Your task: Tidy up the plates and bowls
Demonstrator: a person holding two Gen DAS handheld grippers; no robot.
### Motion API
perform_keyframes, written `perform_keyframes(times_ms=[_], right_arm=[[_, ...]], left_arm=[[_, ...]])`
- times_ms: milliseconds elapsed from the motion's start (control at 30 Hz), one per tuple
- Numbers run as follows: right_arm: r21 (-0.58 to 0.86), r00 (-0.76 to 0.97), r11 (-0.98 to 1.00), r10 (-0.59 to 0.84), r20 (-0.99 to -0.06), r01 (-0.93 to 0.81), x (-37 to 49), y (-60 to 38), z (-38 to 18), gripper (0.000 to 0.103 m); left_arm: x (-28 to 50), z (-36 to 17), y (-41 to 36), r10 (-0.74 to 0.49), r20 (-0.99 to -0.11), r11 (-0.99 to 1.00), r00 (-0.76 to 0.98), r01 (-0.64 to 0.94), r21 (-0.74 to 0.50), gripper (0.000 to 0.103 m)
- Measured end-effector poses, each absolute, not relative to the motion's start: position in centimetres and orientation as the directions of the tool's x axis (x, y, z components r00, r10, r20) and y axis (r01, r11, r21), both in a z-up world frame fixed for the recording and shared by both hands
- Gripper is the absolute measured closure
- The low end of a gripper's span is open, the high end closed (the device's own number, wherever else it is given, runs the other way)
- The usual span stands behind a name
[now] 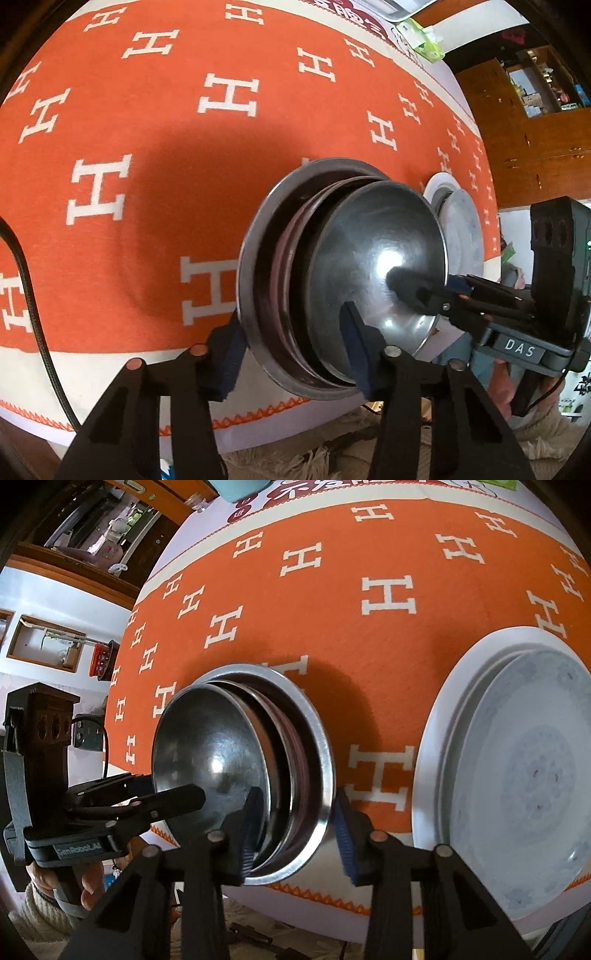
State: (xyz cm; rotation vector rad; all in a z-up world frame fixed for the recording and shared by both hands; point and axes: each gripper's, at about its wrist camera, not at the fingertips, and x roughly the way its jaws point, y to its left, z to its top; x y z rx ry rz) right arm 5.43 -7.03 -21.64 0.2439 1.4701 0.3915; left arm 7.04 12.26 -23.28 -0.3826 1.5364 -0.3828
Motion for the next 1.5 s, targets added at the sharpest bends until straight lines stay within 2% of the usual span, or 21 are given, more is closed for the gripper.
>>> perform_keyframes(times_ms=[100, 500, 1067, 1500], right_arm=[[0.38, 0.056, 0.919, 0.387, -0.921, -0.102, 5.5, -7.0, -21.6, 0.072], [0.336, 0.034, 0.939, 0.339, -0.94, -0.07, 5.7, -6.5, -21.6, 0.076], [0.3, 0.079, 0.954, 0.299, -0.951, 0.005, 5.3, -6.9, -19.5, 0.076], [0.317, 0.165, 0.948, 0.311, -0.936, 0.011, 3.7, -9.6, -16.0, 0.076]], left_arm=[[7.2, -23.5, 12.8, -0.472, -0.881, 0.881, -0.003, -0.015, -0.472, 0.063], [7.4, -23.2, 12.9, -0.456, -0.89, 0.89, -0.013, -0.006, -0.456, 0.065], [8.6, -21.6, 13.0, -0.471, -0.881, 0.878, -0.033, 0.071, -0.473, 0.065], [7.7, -17.0, 10.1, -0.436, -0.899, 0.894, 0.049, 0.139, -0.426, 0.065]])
